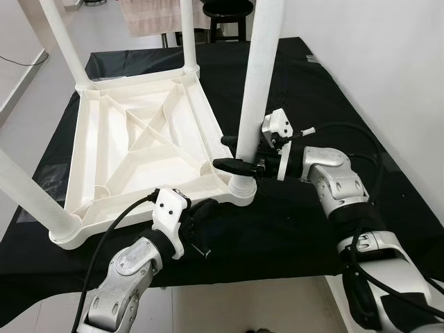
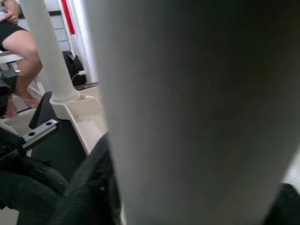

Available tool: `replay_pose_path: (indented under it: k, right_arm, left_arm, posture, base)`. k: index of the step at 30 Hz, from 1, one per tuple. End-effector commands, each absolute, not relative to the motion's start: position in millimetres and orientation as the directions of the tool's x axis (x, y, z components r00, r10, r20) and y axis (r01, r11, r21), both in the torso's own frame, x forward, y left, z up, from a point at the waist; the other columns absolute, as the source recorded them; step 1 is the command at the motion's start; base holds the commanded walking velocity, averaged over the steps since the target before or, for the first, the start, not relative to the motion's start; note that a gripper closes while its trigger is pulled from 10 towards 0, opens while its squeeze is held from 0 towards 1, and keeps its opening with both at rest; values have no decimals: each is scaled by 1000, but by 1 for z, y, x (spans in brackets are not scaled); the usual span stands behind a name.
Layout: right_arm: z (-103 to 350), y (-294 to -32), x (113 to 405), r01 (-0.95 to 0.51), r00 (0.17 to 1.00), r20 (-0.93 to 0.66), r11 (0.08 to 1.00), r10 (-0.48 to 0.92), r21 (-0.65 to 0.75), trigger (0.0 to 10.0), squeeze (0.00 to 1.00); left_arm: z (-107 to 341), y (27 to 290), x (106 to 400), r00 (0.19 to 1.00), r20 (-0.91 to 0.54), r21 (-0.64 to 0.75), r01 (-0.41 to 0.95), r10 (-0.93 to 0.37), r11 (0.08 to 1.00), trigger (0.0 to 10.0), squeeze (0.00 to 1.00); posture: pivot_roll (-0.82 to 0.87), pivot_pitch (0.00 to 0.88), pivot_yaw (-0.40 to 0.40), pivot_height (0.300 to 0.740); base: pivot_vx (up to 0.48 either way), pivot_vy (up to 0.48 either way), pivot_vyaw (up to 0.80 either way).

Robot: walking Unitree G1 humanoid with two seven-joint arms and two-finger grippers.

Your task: Building children table

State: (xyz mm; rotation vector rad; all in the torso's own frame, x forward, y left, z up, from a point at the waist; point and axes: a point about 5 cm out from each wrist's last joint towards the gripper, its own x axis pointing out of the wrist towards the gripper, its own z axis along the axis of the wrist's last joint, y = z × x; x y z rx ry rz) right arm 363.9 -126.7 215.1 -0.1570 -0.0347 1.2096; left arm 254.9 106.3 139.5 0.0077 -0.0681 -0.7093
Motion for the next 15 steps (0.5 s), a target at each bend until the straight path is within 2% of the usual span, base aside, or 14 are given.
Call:
replay_pose_path:
  k: [1, 5, 8, 9, 10, 11, 12, 13, 14, 15]
  right_arm:
    - [207, -130, 363, -916, 385, -73, 370, 920, -157, 0, 0]
    - [203, -141, 364, -891, 435, -96, 414, 895, -186, 0, 0]
    - [188, -153, 366, -755, 651, -118, 625, 750, -197, 0, 0]
    - [188, -153, 366, -755, 651, -118, 625, 750, -197, 0, 0]
    - [172, -152, 363, -646, 763, -141, 741, 631, -184, 0, 0]
    - [172, -152, 363, -646, 763, -141, 741, 631, -184, 0, 0]
    - [161, -151, 359, -565, 825, -159, 806, 543, -179, 0, 0]
    - [143, -137, 343, -466, 879, -167, 880, 447, -97, 0, 0]
    - [145, -118, 324, -441, 896, -114, 886, 428, -142, 0, 0]
    - [145, -118, 324, -441, 896, -114, 886, 428, -142, 0, 0]
  left_arm:
    - [137, 107, 254, 755, 46, 33, 653, -654, 756, 10000, 0]
    - [137, 108, 254, 756, 46, 35, 652, -653, 758, 10000, 0]
    - [137, 109, 254, 757, 46, 35, 650, -651, 759, 10000, 0]
    - [137, 109, 254, 757, 46, 35, 650, -651, 759, 10000, 0]
    - [137, 110, 254, 758, 46, 36, 650, -651, 759, 10000, 0]
    - [137, 110, 254, 758, 46, 36, 650, -651, 759, 10000, 0]
    - [137, 110, 253, 758, 46, 37, 650, -651, 759, 10000, 0]
    - [137, 110, 254, 760, 46, 40, 647, -649, 761, 10000, 0]
    - [137, 111, 254, 761, 40, 53, 645, -647, 762, 10000, 0]
    - [137, 111, 254, 761, 40, 53, 645, -647, 762, 10000, 0]
  posture:
    - [-15, 128, -4, 740]
    - [-16, 128, -3, 740]
    - [-30, 131, -11, 740]
    - [-30, 131, -11, 740]
    - [-24, 133, -12, 740]
    - [-24, 133, -12, 740]
    - [-24, 133, -12, 740]
    - [-19, 140, -2, 740]
    - [-6, 144, 5, 740]
    - [-6, 144, 5, 740]
  base:
    - [0, 0, 0]
    - [0, 0, 0]
    - [0, 0, 0]
    - [0, 0, 0]
    - [0, 0, 0]
    - [0, 0, 0]
    - [0, 0, 0]
    - [0, 0, 0]
    - [0, 0, 0]
    - [0, 0, 0]
